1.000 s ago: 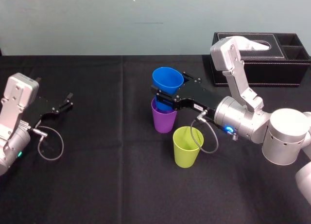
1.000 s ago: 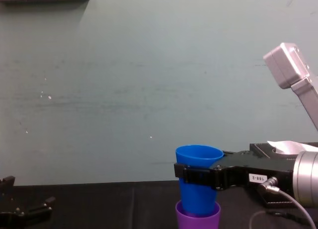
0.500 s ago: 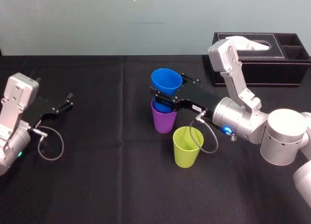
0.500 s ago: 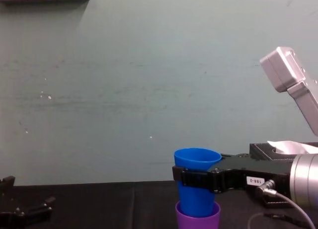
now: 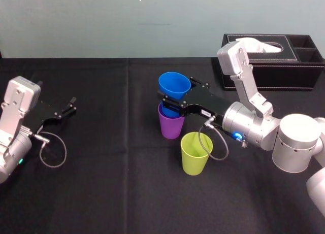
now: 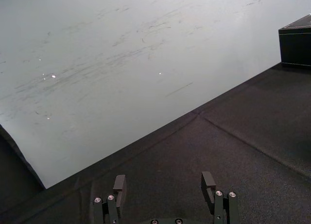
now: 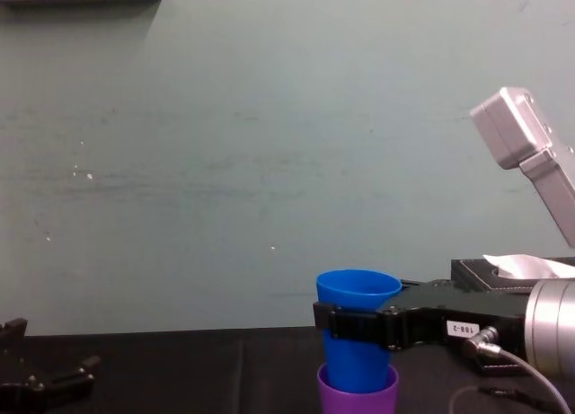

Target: Stack the three plastic cups sequentially using one hand.

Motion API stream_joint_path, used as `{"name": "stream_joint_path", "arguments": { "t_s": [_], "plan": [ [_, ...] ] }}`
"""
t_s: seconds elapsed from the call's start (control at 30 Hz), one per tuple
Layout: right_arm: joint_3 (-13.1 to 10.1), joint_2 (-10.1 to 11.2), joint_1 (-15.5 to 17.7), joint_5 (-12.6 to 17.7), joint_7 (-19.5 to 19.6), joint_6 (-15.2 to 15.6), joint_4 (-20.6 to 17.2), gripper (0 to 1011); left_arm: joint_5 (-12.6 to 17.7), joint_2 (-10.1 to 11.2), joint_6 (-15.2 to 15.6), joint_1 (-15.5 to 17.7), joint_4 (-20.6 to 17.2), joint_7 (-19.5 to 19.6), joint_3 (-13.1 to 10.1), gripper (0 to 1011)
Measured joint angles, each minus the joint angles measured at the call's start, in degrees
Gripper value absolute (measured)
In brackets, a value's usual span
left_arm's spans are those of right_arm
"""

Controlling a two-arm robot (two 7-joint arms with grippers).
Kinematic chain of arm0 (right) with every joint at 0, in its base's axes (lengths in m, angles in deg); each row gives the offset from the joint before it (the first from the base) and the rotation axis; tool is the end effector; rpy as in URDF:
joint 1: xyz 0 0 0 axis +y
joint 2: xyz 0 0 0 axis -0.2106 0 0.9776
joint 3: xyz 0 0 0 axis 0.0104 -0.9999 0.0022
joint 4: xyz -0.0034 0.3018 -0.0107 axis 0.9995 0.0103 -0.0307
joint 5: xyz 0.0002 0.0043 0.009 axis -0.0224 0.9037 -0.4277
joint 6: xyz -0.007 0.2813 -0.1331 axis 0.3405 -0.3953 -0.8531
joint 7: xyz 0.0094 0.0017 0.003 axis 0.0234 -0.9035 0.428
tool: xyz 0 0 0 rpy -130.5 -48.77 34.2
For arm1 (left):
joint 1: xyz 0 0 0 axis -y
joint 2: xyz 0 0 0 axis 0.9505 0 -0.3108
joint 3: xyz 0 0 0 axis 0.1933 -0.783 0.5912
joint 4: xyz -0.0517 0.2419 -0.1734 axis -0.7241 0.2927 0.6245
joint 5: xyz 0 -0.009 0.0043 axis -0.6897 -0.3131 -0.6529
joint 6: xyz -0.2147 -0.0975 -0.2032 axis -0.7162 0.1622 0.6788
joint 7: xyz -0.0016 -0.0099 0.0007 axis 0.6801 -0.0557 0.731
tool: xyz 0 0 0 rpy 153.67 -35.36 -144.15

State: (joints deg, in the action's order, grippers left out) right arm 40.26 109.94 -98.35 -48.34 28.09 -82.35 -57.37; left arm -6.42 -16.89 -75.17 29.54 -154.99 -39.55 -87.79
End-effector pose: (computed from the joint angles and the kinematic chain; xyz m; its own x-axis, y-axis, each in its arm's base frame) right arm 0.4086 0.0119 -0.2561 0.7183 -0.6924 0.0678 0.6950 0.7094 -0.1176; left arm 0.3625 0.0888 -0.3123 0.2922 0.8802 0.3740 -0.9552 0.2874 0.0701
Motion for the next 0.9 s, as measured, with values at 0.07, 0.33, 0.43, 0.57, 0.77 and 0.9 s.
{"name": "stream_joint_path", "arguments": {
  "t_s": [0.07,0.33,0.43,0.57,0.77,0.9],
  "plan": [
    [0.00,0.00,-0.02,-0.03,-0.01,0.03,0.08,731,0.00,0.00,0.00,0.00,0.00,0.00,0.00,1011],
    [0.00,0.02,-0.03,-0.03,-0.01,0.05,0.08,731,0.00,0.00,0.00,0.00,0.00,0.00,0.00,1011],
    [-0.01,0.02,-0.03,-0.03,-0.01,0.05,0.08,731,0.00,0.00,0.00,0.00,0.00,0.00,0.00,1011],
    [-0.02,0.02,-0.02,-0.02,-0.01,0.05,0.08,733,0.00,0.00,0.00,0.00,0.00,0.00,0.00,1011],
    [-0.02,0.02,0.00,0.00,-0.01,0.05,0.06,878,0.00,0.00,0.00,0.00,0.00,0.00,0.00,1011],
    [-0.02,0.02,0.00,0.00,-0.01,0.05,0.05,971,0.00,0.00,0.00,0.00,0.00,0.00,0.00,1011]
  ]
}}
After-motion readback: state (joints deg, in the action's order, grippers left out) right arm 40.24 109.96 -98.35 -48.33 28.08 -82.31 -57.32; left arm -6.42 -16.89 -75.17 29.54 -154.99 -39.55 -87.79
